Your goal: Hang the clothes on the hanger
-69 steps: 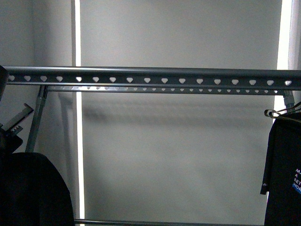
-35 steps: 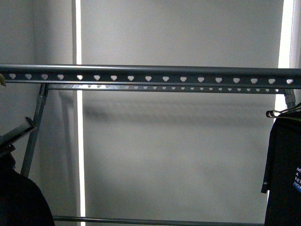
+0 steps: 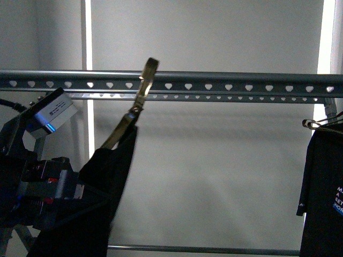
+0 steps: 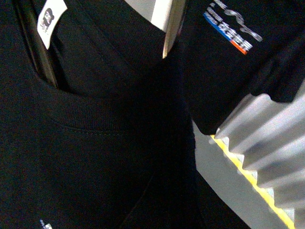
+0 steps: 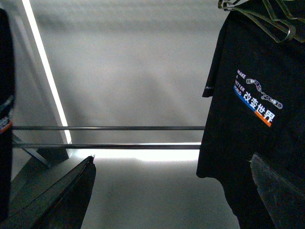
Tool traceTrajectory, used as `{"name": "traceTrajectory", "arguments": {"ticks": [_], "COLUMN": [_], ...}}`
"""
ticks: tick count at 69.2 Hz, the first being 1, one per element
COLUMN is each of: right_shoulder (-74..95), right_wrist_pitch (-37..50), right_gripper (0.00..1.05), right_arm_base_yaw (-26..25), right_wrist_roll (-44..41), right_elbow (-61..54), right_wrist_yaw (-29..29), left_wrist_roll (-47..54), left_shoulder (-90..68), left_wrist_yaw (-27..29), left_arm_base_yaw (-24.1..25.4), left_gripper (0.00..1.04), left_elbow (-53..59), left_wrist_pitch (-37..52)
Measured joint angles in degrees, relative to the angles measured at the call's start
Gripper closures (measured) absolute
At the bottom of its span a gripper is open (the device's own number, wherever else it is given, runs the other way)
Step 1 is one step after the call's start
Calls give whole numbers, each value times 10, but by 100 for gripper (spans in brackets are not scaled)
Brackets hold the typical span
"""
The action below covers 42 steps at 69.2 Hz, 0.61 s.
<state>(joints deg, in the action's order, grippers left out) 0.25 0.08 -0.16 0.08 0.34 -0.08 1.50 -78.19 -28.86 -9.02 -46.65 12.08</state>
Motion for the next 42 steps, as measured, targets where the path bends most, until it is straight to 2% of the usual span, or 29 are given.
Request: {"name": "traceTrajectory", "arguments": {"ticks": [7,13,29,31,42], "right_shoulder": [0,0,0,0,0], "right_wrist_pitch": [0,0,0,0,0], "right_gripper": [7,7,7,7,7], "right_arm_base_yaw": [0,0,0,0,0], "right_wrist_roll": [0,0,0,0,0], "right_elbow": [0,0,0,0,0], "right_wrist_yaw": [0,0,0,0,0], "left_wrist_roll": [99,198,456,514,648], "left_shoulder": [-2,-14,-66,-75,-96], "left_wrist_yaw": [-62,-79,-55,-49,-41], "left_arm_base_yaw": [6,17,39,39,21], "left_gripper": [101,101,101,101,101], "left_elbow": [-18,-46,-120,-130,-153], "left_wrist_pitch": [-5,-16,-36,-35,-16]}}
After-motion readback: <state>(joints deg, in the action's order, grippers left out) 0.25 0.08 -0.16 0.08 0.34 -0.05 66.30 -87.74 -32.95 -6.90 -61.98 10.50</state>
